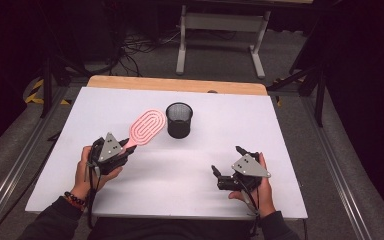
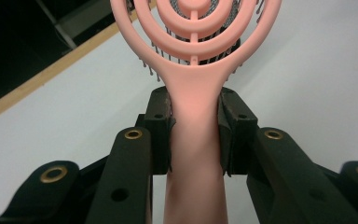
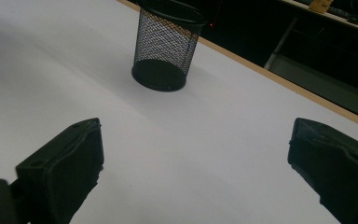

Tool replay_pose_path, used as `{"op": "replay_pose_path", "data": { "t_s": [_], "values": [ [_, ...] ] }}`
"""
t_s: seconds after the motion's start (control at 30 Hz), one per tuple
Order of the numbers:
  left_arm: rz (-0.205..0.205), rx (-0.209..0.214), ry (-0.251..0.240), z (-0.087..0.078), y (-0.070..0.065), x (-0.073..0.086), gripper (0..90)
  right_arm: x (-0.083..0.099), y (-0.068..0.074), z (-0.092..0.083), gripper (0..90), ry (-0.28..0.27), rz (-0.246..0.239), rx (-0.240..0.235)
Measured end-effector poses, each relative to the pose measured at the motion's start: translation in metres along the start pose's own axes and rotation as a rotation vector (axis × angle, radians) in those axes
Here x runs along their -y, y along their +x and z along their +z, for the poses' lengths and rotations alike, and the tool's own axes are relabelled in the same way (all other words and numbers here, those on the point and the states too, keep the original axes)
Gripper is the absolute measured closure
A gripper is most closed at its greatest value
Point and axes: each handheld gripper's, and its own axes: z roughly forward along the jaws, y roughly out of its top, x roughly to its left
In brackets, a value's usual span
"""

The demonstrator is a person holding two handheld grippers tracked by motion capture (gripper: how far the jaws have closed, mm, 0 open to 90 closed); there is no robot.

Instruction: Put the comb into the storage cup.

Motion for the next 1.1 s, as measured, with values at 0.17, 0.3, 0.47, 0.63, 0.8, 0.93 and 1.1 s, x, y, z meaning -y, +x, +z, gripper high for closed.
{"op": "replay_pose_path", "data": {
  "t_s": [0.17,0.3,0.47,0.63,0.8,0.93,1.1],
  "values": [
    [0.019,0.002,-0.058,-0.004,-0.007,-0.003,69.3,-0.008,0.0,0.0,4.3,-0.01,0.029,-0.019],
    [0.016,0.014,-0.082,-0.003,-0.01,-0.003,69.3,-0.014,0.0,0.001,4.5,-0.009,0.057,-0.031],
    [0.027,0.014,-0.127,-0.004,-0.015,-0.003,69.3,-0.02,0.0,0.001,4.4,-0.05,0.071,-0.048],
    [0.023,0.026,-0.158,-0.003,-0.018,-0.004,69.3,-0.027,0.002,0.001,4.3,-0.113,0.098,-0.084],
    [0.026,0.034,-0.174,-0.002,-0.021,-0.004,69.3,-0.034,0.006,0.008,4.9,-0.118,0.098,-0.115],
    [0.035,0.032,-0.178,-0.002,-0.024,-0.005,69.3,-0.038,0.013,0.017,7.3,-0.103,0.107,-0.174],
    [0.033,0.033,-0.201,-0.002,-0.029,-0.006,69.3,-0.047,0.024,0.029,7.6,-0.109,0.124,-0.23]
  ]
}}
